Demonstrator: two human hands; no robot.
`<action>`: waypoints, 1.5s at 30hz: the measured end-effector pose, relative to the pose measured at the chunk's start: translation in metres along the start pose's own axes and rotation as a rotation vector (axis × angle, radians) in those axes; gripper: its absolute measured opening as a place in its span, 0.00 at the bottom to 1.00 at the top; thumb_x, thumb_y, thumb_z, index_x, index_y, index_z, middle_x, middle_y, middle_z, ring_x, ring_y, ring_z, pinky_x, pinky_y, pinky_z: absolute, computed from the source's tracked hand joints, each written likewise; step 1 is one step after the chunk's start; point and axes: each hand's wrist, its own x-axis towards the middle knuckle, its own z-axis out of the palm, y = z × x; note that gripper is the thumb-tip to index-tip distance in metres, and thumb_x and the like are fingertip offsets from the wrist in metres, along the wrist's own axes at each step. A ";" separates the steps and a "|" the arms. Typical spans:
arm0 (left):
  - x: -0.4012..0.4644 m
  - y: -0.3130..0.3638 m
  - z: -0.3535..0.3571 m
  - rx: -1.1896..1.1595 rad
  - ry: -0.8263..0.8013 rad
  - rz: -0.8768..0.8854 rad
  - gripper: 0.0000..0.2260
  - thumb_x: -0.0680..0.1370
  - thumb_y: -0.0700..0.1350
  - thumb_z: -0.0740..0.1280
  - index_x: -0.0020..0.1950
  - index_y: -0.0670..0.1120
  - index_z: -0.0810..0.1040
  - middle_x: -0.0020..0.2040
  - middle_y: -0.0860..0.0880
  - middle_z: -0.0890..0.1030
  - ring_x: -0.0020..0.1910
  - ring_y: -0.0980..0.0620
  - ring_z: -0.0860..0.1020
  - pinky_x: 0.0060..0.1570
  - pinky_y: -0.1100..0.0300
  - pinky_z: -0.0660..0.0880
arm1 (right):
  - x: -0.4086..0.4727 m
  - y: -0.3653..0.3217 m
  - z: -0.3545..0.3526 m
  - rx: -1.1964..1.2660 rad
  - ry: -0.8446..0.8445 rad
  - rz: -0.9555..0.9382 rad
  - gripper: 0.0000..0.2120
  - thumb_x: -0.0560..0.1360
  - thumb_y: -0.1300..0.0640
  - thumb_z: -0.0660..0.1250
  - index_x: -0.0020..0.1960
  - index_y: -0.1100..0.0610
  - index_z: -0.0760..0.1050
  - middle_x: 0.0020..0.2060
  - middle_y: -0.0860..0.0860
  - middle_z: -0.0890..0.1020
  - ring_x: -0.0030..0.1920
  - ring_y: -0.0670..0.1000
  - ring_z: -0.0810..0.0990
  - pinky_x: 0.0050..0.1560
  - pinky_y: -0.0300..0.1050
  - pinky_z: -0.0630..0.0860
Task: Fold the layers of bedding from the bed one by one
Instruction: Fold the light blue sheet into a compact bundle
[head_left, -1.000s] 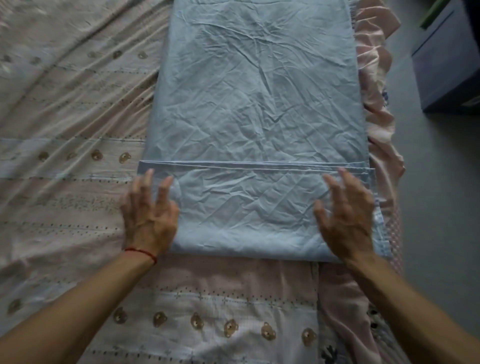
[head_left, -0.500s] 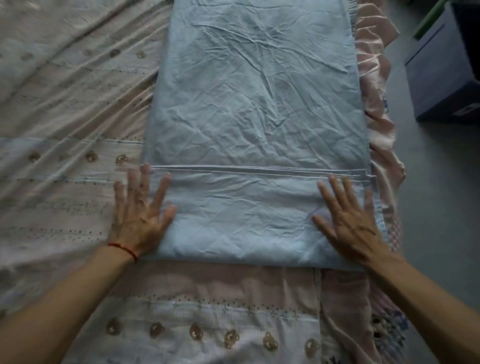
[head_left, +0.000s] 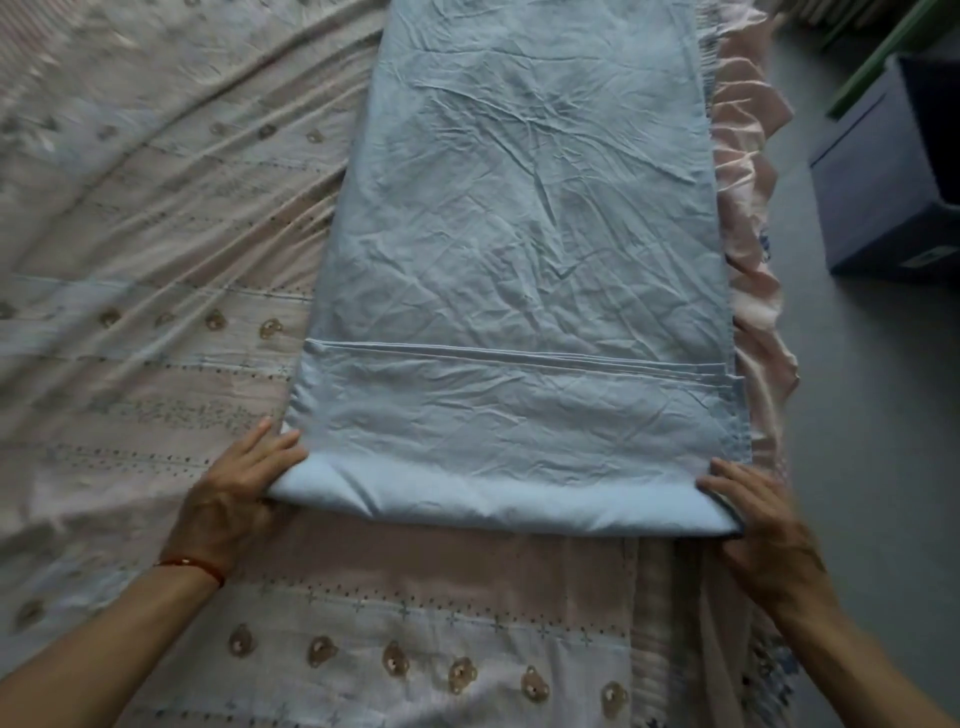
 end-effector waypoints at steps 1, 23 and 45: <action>0.001 0.000 -0.009 -0.052 0.032 -0.054 0.21 0.69 0.39 0.65 0.61 0.43 0.83 0.65 0.43 0.80 0.70 0.42 0.73 0.66 0.47 0.73 | 0.004 -0.001 -0.012 0.068 0.014 0.042 0.24 0.61 0.61 0.66 0.56 0.59 0.85 0.59 0.59 0.83 0.60 0.59 0.81 0.67 0.42 0.70; 0.260 0.026 -0.084 -0.516 0.389 -0.592 0.16 0.83 0.56 0.62 0.57 0.44 0.77 0.51 0.42 0.80 0.50 0.42 0.77 0.47 0.50 0.72 | 0.256 -0.036 -0.098 0.683 0.358 0.437 0.22 0.76 0.40 0.72 0.50 0.60 0.83 0.44 0.56 0.81 0.44 0.52 0.76 0.43 0.49 0.71; 0.256 0.003 -0.010 -0.348 0.135 -0.813 0.17 0.81 0.56 0.64 0.44 0.43 0.79 0.42 0.41 0.81 0.40 0.42 0.78 0.38 0.53 0.70 | 0.249 0.014 -0.013 0.366 0.133 0.550 0.18 0.79 0.45 0.70 0.44 0.61 0.80 0.44 0.65 0.84 0.46 0.65 0.82 0.47 0.54 0.75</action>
